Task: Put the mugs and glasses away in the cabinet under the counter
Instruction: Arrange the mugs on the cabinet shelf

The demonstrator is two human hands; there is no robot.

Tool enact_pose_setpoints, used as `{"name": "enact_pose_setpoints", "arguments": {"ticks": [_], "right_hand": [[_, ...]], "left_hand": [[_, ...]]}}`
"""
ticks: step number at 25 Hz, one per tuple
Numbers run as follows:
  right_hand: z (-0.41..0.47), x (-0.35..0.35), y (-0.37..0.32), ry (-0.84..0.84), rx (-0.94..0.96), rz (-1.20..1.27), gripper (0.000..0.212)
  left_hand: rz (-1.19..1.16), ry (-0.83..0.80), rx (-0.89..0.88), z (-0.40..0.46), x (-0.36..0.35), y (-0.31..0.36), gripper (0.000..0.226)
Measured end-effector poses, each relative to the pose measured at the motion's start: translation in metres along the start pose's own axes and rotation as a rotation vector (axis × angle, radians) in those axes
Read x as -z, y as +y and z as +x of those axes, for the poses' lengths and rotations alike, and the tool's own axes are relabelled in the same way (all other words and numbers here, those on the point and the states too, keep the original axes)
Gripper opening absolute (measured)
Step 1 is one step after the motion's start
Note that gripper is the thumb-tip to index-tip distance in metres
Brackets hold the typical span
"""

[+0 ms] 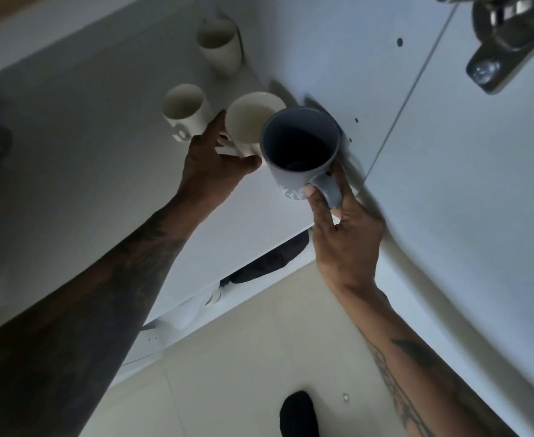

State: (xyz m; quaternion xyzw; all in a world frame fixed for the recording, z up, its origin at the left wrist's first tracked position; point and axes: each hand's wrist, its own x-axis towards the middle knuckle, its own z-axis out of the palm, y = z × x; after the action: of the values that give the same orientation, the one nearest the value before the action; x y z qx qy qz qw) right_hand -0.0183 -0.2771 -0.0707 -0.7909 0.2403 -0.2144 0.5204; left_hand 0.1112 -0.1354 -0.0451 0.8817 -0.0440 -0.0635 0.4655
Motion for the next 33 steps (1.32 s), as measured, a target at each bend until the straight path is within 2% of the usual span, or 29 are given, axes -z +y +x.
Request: {"name": "enact_pose_setpoints", "arguments": {"ticks": [3, 6, 9, 12, 13, 16, 17, 18, 20, 21, 24, 27, 32, 33], "right_hand": [[-0.011, -0.008, -0.012, -0.017, -0.108, -0.053, 0.057], [-0.041, -0.027, -0.03, -0.213, -0.173, -0.053, 0.077], [-0.062, -0.043, -0.041, -0.323, -0.208, -0.064, 0.079], [-0.063, -0.048, -0.042, -0.33, -0.22, -0.098, 0.078], [-0.064, -0.047, -0.041, -0.337, -0.216, -0.109, 0.079], [-0.068, -0.04, -0.036, -0.342, -0.178, -0.112, 0.081], [-0.067, -0.037, -0.035, -0.319, -0.156, -0.107, 0.083], [-0.064, -0.035, -0.034, -0.286, -0.13, -0.104, 0.084], [-0.055, -0.033, -0.032, -0.206, -0.093, -0.077, 0.089], [-0.05, -0.032, -0.03, -0.176, -0.081, -0.043, 0.091], [-0.042, -0.033, -0.029, -0.139, -0.105, 0.059, 0.094], [-0.038, -0.036, -0.026, -0.13, -0.124, 0.119, 0.095], [-0.032, -0.035, -0.028, -0.128, -0.14, 0.2, 0.093], [-0.031, -0.035, -0.029, -0.118, -0.149, 0.22, 0.092]], "left_hand": [[0.049, 0.036, -0.072, -0.016, -0.005, -0.004, 0.064], [0.097, 0.134, -0.124, -0.025, -0.015, -0.012, 0.045], [0.126, 0.168, -0.18, -0.027, -0.019, -0.012, 0.038], [0.139, 0.112, -0.216, -0.028, -0.015, -0.01, 0.036], [0.169, 0.142, -0.244, -0.029, -0.01, -0.011, 0.035], [0.298, 0.486, -0.271, -0.021, 0.018, -0.016, 0.038], [0.284, 0.575, -0.192, -0.011, 0.029, -0.019, 0.046], [0.226, 0.589, -0.061, 0.002, 0.04, -0.02, 0.056], [0.038, 0.466, 0.171, 0.03, 0.053, -0.019, 0.073], [-0.065, 0.385, 0.22, 0.041, 0.054, -0.017, 0.071], [-0.133, 0.213, 0.173, 0.056, 0.045, -0.013, 0.057], [-0.152, 0.148, 0.132, 0.067, 0.029, -0.007, 0.039], [-0.331, 0.092, 0.175, 0.079, 0.002, 0.014, 0.042], [-0.363, 0.08, 0.188, 0.08, -0.001, 0.015, 0.036]]}}
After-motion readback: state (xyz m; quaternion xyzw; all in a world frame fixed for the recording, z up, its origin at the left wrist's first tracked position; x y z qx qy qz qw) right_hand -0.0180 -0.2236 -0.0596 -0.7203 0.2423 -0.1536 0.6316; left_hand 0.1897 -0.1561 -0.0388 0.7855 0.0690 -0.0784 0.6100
